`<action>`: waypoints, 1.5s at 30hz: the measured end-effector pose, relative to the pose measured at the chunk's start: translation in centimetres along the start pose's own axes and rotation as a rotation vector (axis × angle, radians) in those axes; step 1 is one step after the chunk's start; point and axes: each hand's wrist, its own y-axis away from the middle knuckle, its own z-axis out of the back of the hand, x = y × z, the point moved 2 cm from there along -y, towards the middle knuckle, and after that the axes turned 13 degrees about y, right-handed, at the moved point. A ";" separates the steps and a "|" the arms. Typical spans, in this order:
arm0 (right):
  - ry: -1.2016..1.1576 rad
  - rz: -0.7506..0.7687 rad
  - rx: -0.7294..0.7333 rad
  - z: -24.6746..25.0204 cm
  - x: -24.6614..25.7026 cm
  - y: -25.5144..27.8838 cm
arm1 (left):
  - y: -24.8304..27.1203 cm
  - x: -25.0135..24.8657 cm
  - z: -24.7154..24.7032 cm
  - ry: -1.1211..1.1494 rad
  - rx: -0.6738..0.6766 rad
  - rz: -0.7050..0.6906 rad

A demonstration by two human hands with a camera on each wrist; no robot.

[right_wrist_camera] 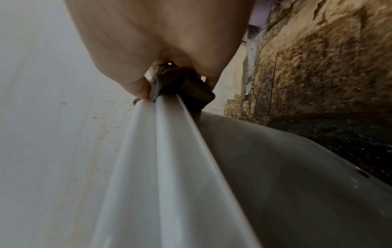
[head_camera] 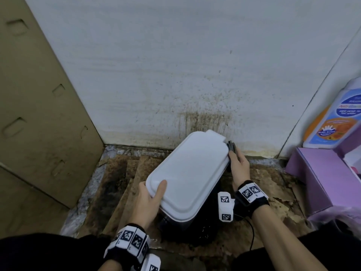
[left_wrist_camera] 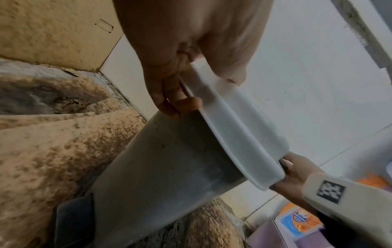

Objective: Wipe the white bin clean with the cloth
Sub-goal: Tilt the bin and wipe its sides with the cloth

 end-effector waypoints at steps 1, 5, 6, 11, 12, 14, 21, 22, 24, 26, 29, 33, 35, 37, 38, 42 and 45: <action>-0.021 0.000 -0.025 0.3 -0.1 0.5 | -0.2 -0.1 0.2 -0.001 0.014 -0.010; -0.063 0.031 -0.163 1.1 -0.4 2.9 | -1.5 -1.0 1.3 0.033 0.032 -0.068; -0.066 0.047 -0.200 1.3 -0.5 3.6 | -2.0 -1.2 1.6 0.036 0.042 -0.085; -0.099 0.066 -0.354 2.0 -2.3 6.8 | -4.1 -2.2 2.5 0.004 0.158 -0.119; -0.093 0.057 -0.369 2.1 -2.9 7.3 | -4.4 -2.1 2.6 -0.004 0.177 -0.113; -0.086 0.036 -0.374 2.3 -4.1 8.1 | -4.7 -1.7 2.5 -0.023 0.213 -0.095; 0.014 0.047 -0.365 3.2 -4.9 8.1 | -4.5 -1.1 1.8 -0.042 0.203 -0.099; 0.017 0.051 -0.362 3.3 -4.9 7.9 | -4.4 -1.0 1.7 -0.043 0.201 -0.096; 0.023 0.055 -0.365 3.3 -4.8 7.7 | -4.1 -0.9 1.5 -0.022 0.196 -0.088; 0.019 0.042 -0.367 3.3 -4.8 7.3 | -3.7 -1.2 1.0 0.023 0.194 -0.093; -0.034 0.000 -0.370 3.4 -4.2 6.4 | -3.1 -1.0 0.4 0.047 0.174 -0.075; -0.140 -0.063 -0.377 4.2 -3.2 4.3 | -2.1 -0.7 -0.1 0.023 0.111 -0.037; -0.115 -0.069 -0.378 4.5 -2.8 2.9 | -1.2 -0.8 -0.7 -0.006 0.080 -0.044; -0.081 -0.053 -0.349 4.7 -2.2 1.7 | -0.3 -0.7 -1.2 -0.023 0.083 -0.074; -0.083 -0.051 -0.317 4.7 -1.9 1.1 | -0.1 -0.6 -1.3 -0.022 0.088 -0.089; -0.015 -0.048 -0.146 4.8 -1.2 -0.6 | 0.2 -0.7 -1.3 0.018 0.088 -0.107; 0.021 -0.045 -0.081 5.1 -1.4 -0.9 | -0.1 -0.6 -1.4 0.073 0.100 -0.095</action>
